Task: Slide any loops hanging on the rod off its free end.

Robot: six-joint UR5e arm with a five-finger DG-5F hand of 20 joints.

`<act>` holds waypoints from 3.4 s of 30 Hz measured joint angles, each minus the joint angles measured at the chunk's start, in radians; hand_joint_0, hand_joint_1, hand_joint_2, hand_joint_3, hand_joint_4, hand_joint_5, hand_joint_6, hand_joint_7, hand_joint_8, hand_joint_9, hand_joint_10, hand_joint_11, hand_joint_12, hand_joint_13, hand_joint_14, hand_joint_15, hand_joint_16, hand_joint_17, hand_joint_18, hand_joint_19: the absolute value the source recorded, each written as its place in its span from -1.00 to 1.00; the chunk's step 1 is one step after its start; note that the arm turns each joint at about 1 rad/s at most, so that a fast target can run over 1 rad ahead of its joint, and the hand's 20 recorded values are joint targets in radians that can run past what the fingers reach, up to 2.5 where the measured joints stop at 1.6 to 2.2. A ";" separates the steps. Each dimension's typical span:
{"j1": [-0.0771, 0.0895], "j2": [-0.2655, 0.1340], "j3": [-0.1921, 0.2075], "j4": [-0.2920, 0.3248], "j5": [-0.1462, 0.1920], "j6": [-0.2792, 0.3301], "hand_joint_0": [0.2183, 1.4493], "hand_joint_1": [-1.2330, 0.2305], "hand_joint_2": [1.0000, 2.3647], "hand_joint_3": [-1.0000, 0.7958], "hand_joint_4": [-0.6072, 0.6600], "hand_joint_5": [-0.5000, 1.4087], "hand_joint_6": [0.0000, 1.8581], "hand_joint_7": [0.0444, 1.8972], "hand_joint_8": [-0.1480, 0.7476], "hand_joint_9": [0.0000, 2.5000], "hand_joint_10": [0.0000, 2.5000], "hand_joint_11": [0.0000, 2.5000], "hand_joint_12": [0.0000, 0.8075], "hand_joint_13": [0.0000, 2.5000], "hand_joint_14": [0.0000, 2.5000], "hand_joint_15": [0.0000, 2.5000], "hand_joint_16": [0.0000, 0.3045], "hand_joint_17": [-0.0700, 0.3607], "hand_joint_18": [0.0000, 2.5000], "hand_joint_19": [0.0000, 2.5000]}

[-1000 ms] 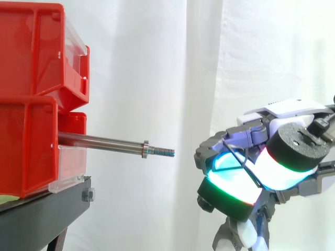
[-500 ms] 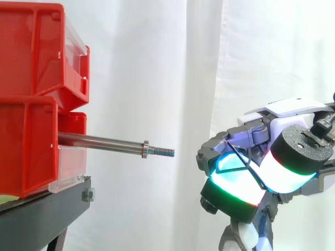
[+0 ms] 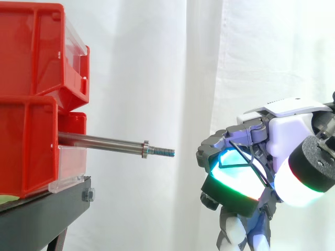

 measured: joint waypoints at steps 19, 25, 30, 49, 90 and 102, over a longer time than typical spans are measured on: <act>-0.001 0.000 0.000 0.000 -0.001 -0.001 -0.34 -0.40 -0.97 0.04 0.06 -0.70 -0.06 0.14 0.02 -0.27 -0.99 -0.72 -0.18 -0.32 -1.00 -0.89 -0.68 -0.16 -0.26 -0.73; -0.001 0.000 0.000 0.000 -0.001 0.000 -0.29 -0.44 -0.98 0.09 0.12 -0.70 -0.03 0.03 0.02 -0.27 -0.99 -0.72 -0.16 -0.31 -1.00 -0.90 -0.66 -0.14 -0.24 -0.74; -0.001 0.000 0.000 0.000 0.000 0.000 -0.30 -0.51 -0.98 -0.25 0.10 -0.70 -0.04 0.06 -0.02 -0.29 -0.99 -0.72 -0.21 -0.33 -1.00 -0.89 -0.69 -0.18 -0.27 -0.73; -0.002 0.026 0.001 -0.043 -0.013 -0.003 -0.05 -0.59 -0.99 -0.35 0.00 -0.72 -0.03 0.05 -0.11 -0.34 -0.99 -0.75 -0.24 -0.33 -1.00 -0.90 -0.71 -0.21 -0.27 -0.76; 0.013 0.089 0.025 -0.056 0.004 -0.072 -0.46 -0.03 -1.00 -0.44 0.17 -0.66 -0.11 0.00 -0.01 -0.21 -0.99 -0.73 -0.21 -0.29 -1.00 -0.89 -0.69 -0.18 -0.23 -0.73; 0.021 0.080 -0.033 0.095 0.018 -0.092 -0.38 -0.29 -0.98 -0.27 0.11 -0.68 -0.10 0.16 0.01 -0.25 -0.99 -0.72 -0.20 -0.30 -1.00 -0.88 -0.69 -0.18 -0.25 -0.72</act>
